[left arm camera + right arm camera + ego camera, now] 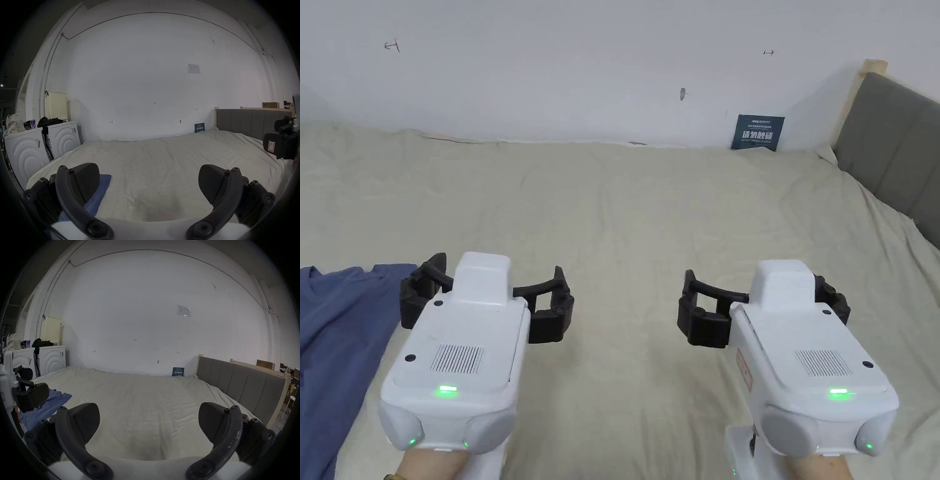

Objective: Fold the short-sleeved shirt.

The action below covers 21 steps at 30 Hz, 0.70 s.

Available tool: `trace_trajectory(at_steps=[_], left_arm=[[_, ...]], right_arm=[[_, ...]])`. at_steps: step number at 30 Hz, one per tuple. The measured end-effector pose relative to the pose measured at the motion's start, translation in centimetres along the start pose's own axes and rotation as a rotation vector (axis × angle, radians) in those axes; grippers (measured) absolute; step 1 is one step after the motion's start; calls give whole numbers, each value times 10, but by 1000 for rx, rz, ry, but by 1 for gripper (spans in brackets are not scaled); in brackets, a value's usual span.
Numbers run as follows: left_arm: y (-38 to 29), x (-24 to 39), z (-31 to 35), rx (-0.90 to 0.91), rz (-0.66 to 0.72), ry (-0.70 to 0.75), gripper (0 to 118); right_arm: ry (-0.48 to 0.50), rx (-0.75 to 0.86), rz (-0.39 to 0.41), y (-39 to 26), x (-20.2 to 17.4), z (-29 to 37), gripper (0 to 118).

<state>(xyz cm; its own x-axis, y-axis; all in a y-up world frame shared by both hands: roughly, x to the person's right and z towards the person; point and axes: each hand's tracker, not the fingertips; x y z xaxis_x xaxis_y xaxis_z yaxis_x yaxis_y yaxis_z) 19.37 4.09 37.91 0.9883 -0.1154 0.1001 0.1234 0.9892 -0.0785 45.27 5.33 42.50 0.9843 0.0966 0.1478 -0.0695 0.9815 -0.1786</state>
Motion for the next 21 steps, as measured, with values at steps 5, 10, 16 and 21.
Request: trace_trajectory(at_steps=[5, 10, 16, 21], left_arm=[[-1, -1, -2, 0, -5, -4, 118], [-4, -3, -5, 5, -12, -10, 118], [2, 2, -1, -7, -34, -14, 118], [0, 4, -11, 31, -643, 55, 118]], right_arm=[[0, 2, 2, 1, 1, 0, 118], [2, 1, 9, 1, 1, 0, 118], [-9, 4, 85, 0, -5, 0, 118], [-82, 54, 616, 13, -12, -7, 118]])
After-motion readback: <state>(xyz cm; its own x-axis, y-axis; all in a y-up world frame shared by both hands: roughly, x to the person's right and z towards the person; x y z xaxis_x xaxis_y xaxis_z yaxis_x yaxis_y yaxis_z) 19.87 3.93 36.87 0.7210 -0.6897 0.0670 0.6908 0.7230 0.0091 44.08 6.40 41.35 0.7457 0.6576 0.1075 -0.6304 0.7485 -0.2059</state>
